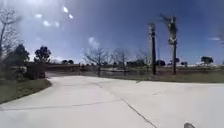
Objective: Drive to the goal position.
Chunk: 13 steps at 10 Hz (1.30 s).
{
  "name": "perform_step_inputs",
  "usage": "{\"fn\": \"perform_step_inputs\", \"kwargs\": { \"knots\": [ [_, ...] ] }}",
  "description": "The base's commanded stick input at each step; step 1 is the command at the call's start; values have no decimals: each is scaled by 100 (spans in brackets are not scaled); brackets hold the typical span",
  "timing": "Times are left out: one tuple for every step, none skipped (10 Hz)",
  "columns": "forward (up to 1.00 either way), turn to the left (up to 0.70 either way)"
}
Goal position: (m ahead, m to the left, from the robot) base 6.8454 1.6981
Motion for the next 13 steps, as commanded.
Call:
{"fn": "perform_step_inputs", "kwargs": {
  "knots": [
    [70, 0],
    [70, 0],
    [70, 0],
    [70, 0],
    [70, 0],
    [70, 6],
    [70, 20],
    [70, 33],
    [70, 35],
    [70, 35],
    [70, 35],
    [70, 19],
    [70, 3]
  ]
}}
